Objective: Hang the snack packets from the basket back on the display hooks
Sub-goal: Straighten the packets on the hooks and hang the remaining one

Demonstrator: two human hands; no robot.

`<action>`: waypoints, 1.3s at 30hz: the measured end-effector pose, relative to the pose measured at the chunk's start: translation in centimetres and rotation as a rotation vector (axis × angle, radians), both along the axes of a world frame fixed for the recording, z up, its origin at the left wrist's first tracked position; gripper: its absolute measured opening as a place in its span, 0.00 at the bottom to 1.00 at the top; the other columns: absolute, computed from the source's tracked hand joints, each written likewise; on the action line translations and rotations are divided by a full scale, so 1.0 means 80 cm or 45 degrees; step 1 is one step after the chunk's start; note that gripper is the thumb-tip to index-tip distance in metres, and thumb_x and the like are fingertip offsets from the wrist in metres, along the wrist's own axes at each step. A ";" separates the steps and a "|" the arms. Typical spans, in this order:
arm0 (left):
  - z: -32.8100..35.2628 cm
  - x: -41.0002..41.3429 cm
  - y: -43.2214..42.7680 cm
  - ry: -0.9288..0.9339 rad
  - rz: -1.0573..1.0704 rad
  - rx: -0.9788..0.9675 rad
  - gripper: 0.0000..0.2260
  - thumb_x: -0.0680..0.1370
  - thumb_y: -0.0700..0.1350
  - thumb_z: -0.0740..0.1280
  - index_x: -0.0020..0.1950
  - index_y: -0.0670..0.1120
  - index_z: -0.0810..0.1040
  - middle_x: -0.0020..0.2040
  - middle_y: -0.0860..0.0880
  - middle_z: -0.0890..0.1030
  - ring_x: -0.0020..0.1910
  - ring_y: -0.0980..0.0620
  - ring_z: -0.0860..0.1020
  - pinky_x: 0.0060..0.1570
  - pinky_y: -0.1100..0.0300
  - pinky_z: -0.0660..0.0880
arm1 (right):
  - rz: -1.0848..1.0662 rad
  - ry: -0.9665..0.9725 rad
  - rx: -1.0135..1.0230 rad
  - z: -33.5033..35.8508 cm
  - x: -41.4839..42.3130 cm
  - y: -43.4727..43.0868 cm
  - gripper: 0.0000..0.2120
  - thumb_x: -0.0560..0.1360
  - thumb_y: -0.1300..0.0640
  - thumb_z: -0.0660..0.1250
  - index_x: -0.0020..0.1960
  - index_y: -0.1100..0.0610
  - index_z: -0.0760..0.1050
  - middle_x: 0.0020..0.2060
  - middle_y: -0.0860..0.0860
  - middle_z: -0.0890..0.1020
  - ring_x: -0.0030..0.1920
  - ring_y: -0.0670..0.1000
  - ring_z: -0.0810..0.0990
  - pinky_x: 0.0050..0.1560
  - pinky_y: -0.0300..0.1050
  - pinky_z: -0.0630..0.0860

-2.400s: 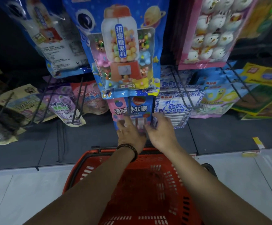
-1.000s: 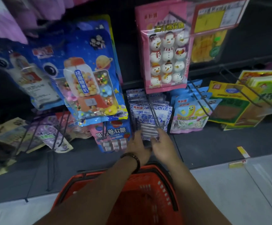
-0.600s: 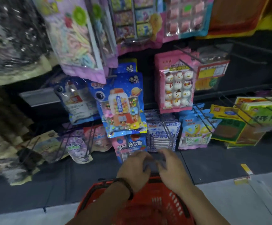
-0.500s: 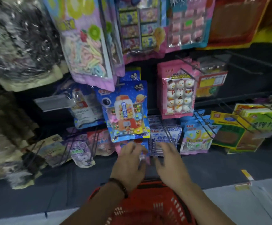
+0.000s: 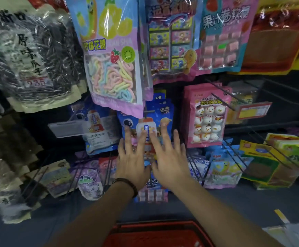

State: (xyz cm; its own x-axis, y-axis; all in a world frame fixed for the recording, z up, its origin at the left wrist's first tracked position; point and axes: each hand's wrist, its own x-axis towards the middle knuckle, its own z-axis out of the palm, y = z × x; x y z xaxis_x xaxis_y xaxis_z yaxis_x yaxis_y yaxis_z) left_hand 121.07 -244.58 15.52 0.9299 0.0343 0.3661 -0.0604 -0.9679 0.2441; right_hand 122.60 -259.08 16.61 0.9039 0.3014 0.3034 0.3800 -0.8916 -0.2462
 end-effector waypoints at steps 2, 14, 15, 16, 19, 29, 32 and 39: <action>-0.002 0.012 0.001 -0.019 -0.026 -0.033 0.50 0.75 0.54 0.72 0.84 0.59 0.39 0.83 0.42 0.31 0.80 0.29 0.51 0.74 0.33 0.64 | 0.013 0.016 0.042 0.001 0.018 0.001 0.47 0.80 0.50 0.68 0.85 0.44 0.37 0.83 0.49 0.28 0.84 0.68 0.40 0.79 0.75 0.58; 0.004 0.041 0.005 0.035 0.023 0.023 0.51 0.76 0.51 0.71 0.82 0.61 0.34 0.83 0.45 0.32 0.82 0.32 0.50 0.75 0.35 0.65 | 0.116 0.074 0.018 0.009 0.064 -0.007 0.47 0.82 0.52 0.66 0.85 0.42 0.33 0.83 0.45 0.28 0.85 0.65 0.39 0.80 0.70 0.60; 0.005 0.038 0.006 0.039 0.020 0.031 0.50 0.76 0.51 0.71 0.82 0.61 0.34 0.83 0.45 0.32 0.82 0.32 0.50 0.76 0.36 0.64 | 0.129 0.060 0.012 0.010 0.062 -0.010 0.47 0.82 0.52 0.66 0.85 0.42 0.34 0.83 0.45 0.28 0.85 0.65 0.40 0.80 0.70 0.61; 0.007 0.034 0.007 0.045 0.013 0.032 0.50 0.76 0.51 0.70 0.82 0.61 0.34 0.83 0.45 0.31 0.82 0.32 0.50 0.77 0.36 0.63 | 0.138 0.049 0.003 0.012 0.058 -0.013 0.47 0.82 0.53 0.66 0.85 0.42 0.34 0.83 0.45 0.27 0.85 0.66 0.40 0.80 0.71 0.60; 0.012 0.013 0.008 0.100 -0.022 0.016 0.51 0.76 0.52 0.71 0.82 0.61 0.32 0.83 0.46 0.31 0.83 0.33 0.47 0.78 0.37 0.62 | 0.147 0.043 -0.074 0.023 0.039 -0.024 0.49 0.82 0.53 0.67 0.84 0.41 0.31 0.81 0.45 0.25 0.85 0.65 0.40 0.81 0.70 0.58; 0.121 -0.098 0.021 0.236 -0.224 -0.020 0.31 0.78 0.56 0.66 0.78 0.57 0.56 0.69 0.53 0.71 0.64 0.48 0.75 0.57 0.51 0.78 | 0.223 -0.044 -0.318 0.146 -0.072 -0.040 0.25 0.81 0.49 0.65 0.77 0.52 0.65 0.79 0.56 0.63 0.77 0.59 0.65 0.71 0.59 0.73; 0.178 -0.125 0.038 0.216 -0.298 0.055 0.25 0.79 0.57 0.65 0.75 0.57 0.64 0.66 0.54 0.74 0.63 0.49 0.77 0.57 0.52 0.77 | 0.287 -0.137 -0.371 0.200 -0.099 -0.038 0.20 0.82 0.48 0.62 0.72 0.54 0.69 0.70 0.54 0.72 0.71 0.58 0.71 0.63 0.56 0.77; 0.300 -0.148 0.082 0.045 -0.305 0.206 0.23 0.79 0.58 0.66 0.74 0.57 0.68 0.68 0.54 0.70 0.66 0.48 0.74 0.60 0.49 0.78 | 0.276 -0.562 -0.388 0.325 -0.128 -0.020 0.21 0.79 0.49 0.65 0.69 0.56 0.74 0.65 0.57 0.75 0.66 0.62 0.73 0.62 0.58 0.76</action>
